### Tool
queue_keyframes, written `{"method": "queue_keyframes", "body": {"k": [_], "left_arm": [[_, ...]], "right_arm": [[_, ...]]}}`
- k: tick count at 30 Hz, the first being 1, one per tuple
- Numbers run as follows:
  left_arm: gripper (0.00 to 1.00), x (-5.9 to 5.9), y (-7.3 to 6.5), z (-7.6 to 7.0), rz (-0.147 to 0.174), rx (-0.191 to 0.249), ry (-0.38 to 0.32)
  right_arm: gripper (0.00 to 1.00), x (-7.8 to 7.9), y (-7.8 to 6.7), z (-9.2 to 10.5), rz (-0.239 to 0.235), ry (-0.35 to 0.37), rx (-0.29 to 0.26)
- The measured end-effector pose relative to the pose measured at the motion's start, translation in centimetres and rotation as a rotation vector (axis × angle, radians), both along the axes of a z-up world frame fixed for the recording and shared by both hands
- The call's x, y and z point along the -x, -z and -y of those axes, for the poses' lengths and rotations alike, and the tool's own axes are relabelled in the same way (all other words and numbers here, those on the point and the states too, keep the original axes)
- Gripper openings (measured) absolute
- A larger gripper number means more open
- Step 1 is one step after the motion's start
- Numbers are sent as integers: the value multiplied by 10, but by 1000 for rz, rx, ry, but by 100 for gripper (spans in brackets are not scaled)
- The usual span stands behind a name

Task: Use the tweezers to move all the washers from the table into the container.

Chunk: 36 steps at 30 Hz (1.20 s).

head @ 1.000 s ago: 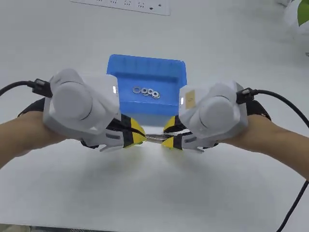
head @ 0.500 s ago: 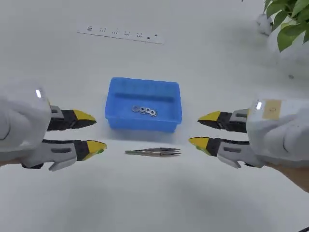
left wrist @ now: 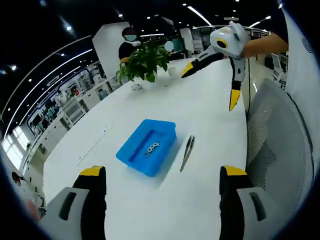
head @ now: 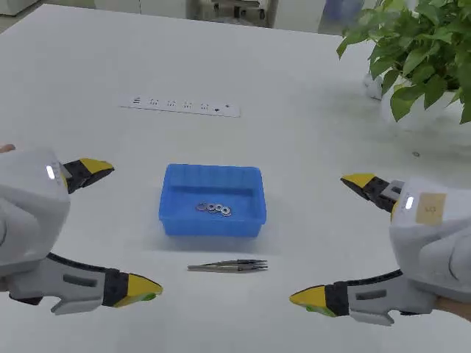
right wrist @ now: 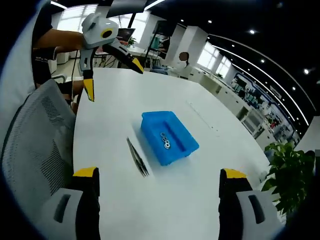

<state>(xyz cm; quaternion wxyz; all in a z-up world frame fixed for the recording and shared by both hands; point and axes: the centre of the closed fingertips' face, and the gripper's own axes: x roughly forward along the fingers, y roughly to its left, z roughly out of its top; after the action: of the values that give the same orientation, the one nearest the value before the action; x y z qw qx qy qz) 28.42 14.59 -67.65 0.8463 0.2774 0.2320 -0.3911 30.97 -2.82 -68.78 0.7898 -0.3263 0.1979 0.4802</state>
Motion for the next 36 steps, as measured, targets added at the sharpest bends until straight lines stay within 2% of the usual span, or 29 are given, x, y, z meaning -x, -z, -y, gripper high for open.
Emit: {"method": "queue_keyframes", "body": {"k": [2, 6, 8, 10, 12, 14, 16, 19, 24, 26, 28, 36], "left_arm": [[100, -1, 3, -2, -8, -23, -5], [100, -1, 1, -4, -8, -31, -6], [100, 0, -1, -4, -13, -24, -7], [100, 2, -5, -2, -12, 7, 2], [99, 3, -8, -1, -10, 12, 11], [99, 2, -9, -2, -2, -16, 44], [99, 0, -11, -6, -3, -40, 36], [99, -1, -18, -6, 17, -41, 44], [99, -2, -23, -10, 29, -59, 38], [99, -1, -23, -13, 29, -86, 41], [99, -1, -24, -15, 43, -110, 50], [99, -4, -28, -11, 59, -100, 38]], "right_arm": [[100, 0, 1, -1, 17, -14, 20], [100, -1, -5, -5, 14, -7, 23], [100, -2, -10, -6, 26, -5, 23], [100, -3, -14, -7, 26, -3, 17], [100, -2, -17, -8, 25, 0, 8], [100, -1, -19, -7, 22, 7, 16], [100, 1, -20, -4, 23, 10, 21], [100, 3, -22, -4, 16, 9, 8], [100, 3, -21, -1, 9, 27, 7], [100, 3, -20, 0, 5, 32, 6], [100, 3, -19, 2, 4, 40, 9], [100, 3, -17, 9, 7, 59, 6]]}}
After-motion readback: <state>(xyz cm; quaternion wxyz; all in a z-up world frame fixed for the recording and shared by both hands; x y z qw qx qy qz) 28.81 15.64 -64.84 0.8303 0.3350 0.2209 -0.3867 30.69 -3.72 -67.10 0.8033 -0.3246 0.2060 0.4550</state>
